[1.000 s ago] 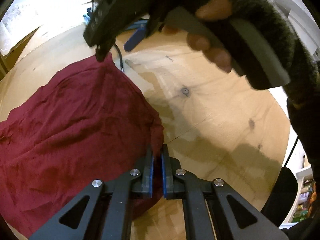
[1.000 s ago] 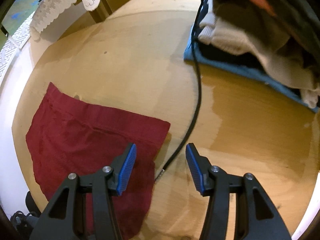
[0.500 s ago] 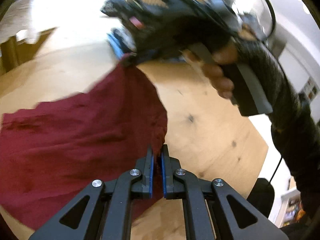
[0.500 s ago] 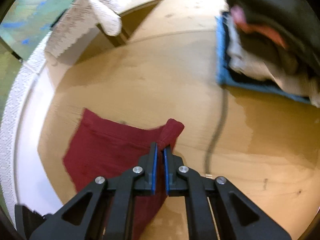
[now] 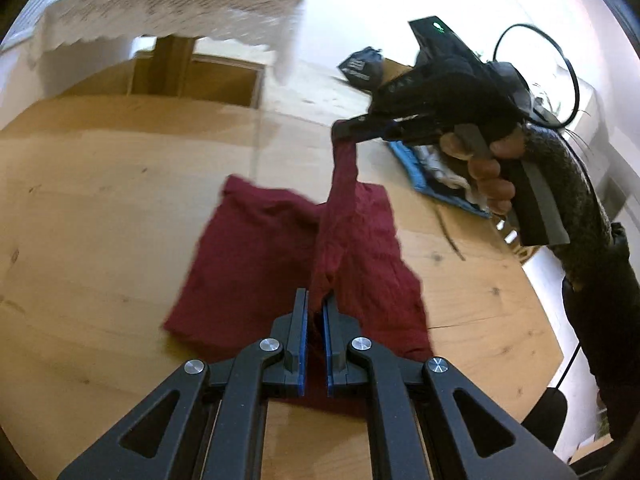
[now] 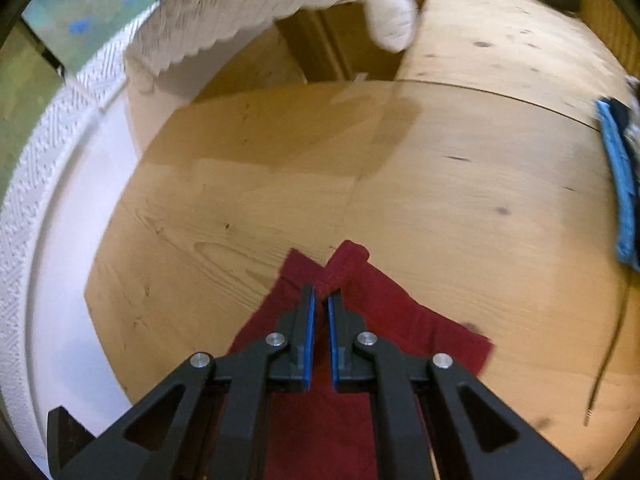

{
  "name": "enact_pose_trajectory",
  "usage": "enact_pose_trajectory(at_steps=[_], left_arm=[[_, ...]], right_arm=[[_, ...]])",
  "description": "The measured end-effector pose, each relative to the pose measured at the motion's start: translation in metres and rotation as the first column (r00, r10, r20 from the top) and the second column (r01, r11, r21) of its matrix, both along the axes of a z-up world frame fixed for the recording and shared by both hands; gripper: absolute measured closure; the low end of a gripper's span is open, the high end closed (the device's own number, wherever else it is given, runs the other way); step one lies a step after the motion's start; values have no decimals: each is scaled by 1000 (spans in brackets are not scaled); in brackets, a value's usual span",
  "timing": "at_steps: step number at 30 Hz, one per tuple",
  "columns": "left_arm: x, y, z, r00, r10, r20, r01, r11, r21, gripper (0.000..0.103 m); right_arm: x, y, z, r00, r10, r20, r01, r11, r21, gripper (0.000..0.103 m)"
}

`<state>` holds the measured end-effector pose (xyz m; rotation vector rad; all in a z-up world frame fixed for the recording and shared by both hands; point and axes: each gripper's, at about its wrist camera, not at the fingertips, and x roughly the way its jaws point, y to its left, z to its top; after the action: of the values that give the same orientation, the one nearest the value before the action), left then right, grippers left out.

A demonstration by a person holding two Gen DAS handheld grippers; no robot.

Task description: Fold clothes

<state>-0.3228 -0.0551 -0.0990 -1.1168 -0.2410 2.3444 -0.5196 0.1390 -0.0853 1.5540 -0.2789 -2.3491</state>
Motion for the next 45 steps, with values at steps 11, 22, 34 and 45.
enact_pose_trajectory(at_steps=[11,22,34,45], left_arm=[[-19,-43,-35,994,50,96,-50,999,-5,94],[-3,-74,-3,993,115,0,-115,991,-63,84],[-58,-22,-49,994,-24,105,48,971,-233,88],[-91,22,-9,994,-113,4,109,947,-303,79]], right_arm=[[-24,-57,-48,993,66,95,-80,986,148,78],[50,4,10,993,87,-80,-79,992,98,64],[182,17,-70,957,283,69,-292,932,217,64],[121,46,-39,986,142,-81,-127,977,173,64]])
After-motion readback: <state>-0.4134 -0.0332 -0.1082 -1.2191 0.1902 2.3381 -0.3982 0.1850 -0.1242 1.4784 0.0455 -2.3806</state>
